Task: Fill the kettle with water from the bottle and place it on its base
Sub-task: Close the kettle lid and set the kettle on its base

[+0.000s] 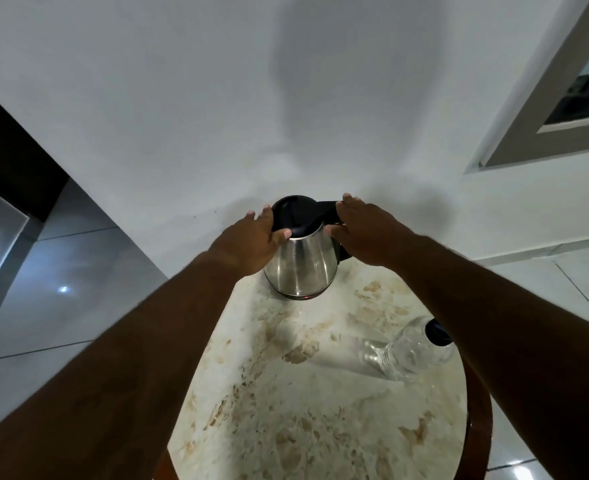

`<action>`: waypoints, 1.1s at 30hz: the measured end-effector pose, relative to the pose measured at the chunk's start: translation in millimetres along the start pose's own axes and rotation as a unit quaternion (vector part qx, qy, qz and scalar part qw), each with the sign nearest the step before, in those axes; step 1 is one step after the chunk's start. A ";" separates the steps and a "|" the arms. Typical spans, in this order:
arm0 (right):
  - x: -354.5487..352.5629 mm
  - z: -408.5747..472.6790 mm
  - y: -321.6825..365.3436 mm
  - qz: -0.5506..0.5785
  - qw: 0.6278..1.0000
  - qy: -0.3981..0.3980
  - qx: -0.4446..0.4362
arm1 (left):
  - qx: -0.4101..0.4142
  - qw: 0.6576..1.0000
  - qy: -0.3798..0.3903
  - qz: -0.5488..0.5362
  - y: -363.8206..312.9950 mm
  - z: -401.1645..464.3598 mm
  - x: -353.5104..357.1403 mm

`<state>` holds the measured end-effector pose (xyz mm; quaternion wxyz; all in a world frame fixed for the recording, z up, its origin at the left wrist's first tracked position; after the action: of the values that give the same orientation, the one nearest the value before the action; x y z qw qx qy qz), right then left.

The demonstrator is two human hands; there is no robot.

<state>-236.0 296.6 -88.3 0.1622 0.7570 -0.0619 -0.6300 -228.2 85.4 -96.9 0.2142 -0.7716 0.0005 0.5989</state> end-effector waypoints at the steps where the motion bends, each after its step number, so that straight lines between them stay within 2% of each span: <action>1: -0.5 -0.4 0.3 0.001 1.000 0.000 0.002 | -0.005 1.000 0.002 -0.001 1.0 -0.2 0.6; 4: 0.2 -0.2 -0.8 0.003 1.000 0.000 0.003 | -0.003 1.000 -0.003 -0.004 2.4 -1.7 1.5; 8: 2.1 1.0 -1.2 0.010 1.000 -0.002 0.008 | 0.039 0.999 -0.036 -0.010 -2.7 -3.9 4.8; 15: 4.8 -0.7 -2.0 0.014 0.999 -0.029 0.000 | 0.044 0.995 -0.063 0.058 -5.2 2.7 -1.0; 33: 12.5 -4.5 -7.8 0.027 0.998 -0.055 -0.019 | 0.042 0.995 -0.091 -0.004 -3.3 -2.3 11.9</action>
<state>-230.0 300.9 -101.8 0.1897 0.7158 -0.0792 -0.6673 -221.9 90.6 -106.4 0.2483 -0.7043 0.0033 0.6650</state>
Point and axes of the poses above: each hand's wrist, its own z-axis towards the middle knuckle, its own x-axis out of the palm, y = z × x, the point moved 1 cm from there along z, towards the middle knuckle, and after that the axes turned 10 degrees about x, right-handed, at the moved point
